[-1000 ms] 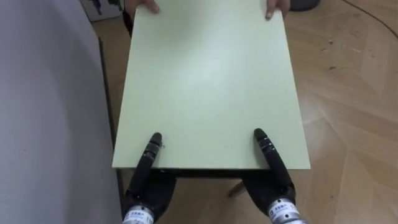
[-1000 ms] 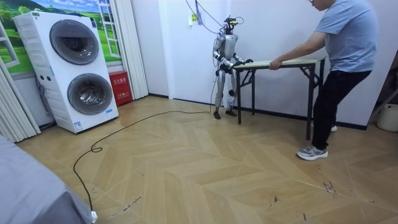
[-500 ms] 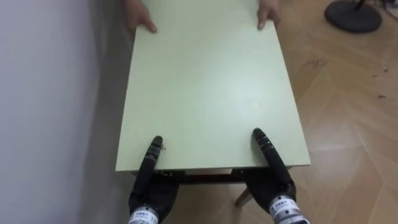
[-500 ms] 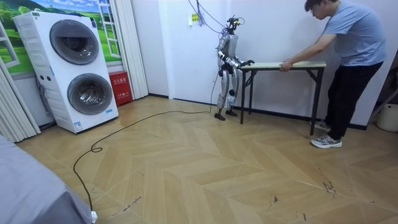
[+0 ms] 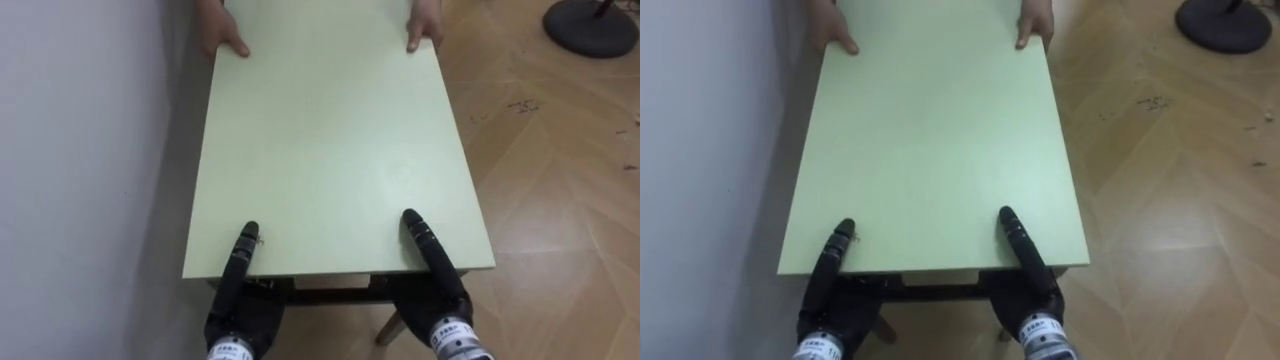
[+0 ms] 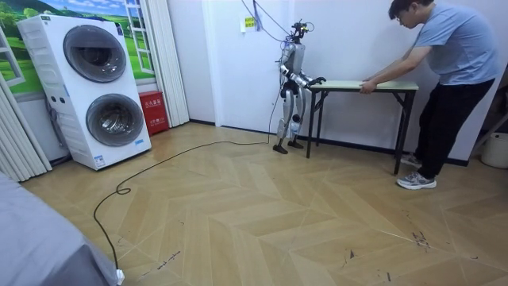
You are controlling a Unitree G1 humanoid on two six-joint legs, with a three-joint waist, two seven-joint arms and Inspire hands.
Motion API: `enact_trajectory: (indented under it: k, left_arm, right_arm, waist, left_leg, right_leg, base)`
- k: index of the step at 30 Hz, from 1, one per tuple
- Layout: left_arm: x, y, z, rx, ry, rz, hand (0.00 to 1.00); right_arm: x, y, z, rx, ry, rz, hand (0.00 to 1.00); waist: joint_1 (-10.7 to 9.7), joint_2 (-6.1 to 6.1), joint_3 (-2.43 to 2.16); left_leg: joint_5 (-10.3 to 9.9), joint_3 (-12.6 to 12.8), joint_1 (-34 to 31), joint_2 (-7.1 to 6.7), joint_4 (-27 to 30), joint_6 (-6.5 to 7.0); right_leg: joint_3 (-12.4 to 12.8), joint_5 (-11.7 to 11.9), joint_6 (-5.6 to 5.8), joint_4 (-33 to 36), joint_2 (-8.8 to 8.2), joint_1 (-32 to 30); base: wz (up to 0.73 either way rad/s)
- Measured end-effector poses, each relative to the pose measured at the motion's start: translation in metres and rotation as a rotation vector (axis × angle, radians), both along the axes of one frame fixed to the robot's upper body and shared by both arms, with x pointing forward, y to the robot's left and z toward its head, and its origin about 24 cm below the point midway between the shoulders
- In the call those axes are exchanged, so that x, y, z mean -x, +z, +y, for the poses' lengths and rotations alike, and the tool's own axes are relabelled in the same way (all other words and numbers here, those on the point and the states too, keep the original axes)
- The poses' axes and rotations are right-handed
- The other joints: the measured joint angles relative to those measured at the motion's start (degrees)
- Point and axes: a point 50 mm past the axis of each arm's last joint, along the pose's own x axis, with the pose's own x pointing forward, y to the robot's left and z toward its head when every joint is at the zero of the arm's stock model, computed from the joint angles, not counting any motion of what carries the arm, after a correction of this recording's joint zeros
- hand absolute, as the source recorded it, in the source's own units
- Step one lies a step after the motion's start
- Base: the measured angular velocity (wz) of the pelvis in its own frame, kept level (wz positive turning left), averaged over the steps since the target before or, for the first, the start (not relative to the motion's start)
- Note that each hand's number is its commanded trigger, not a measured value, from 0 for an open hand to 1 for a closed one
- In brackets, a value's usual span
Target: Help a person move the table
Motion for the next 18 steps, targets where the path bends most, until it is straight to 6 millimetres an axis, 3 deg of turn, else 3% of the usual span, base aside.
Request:
enact_trajectory:
  k: [6, 18]
  left_arm:
    - [0.0005, -0.0005, 0.0006, -0.002, 0.000, 0.003, 1.00]
    - [0.0022, -0.0028, 0.0019, -0.009, 0.001, 0.020, 1.00]
  right_arm:
    - [0.0005, -0.0006, 0.0007, 0.000, 0.000, 0.009, 1.00]
    - [0.0024, -0.0026, 0.0033, -0.002, 0.002, 0.027, 1.00]
  waist:
    - [0.2, -0.08, 0.05]
    - [0.6, -0.39, 0.25]
  left_leg:
    - [0.0, 0.8, 0.1, -0.01, 0.0, 0.15]
    - [-0.1, 1.1, 0.2, -0.01, 0.0, 0.36]
  right_leg:
    - [2.0, 0.0, 0.01, 0.0, 0.01, -0.1]
    - [2.0, 0.0, 0.01, -0.1, -0.01, -0.1]
  base:
    - [-0.02]
    - [0.00]
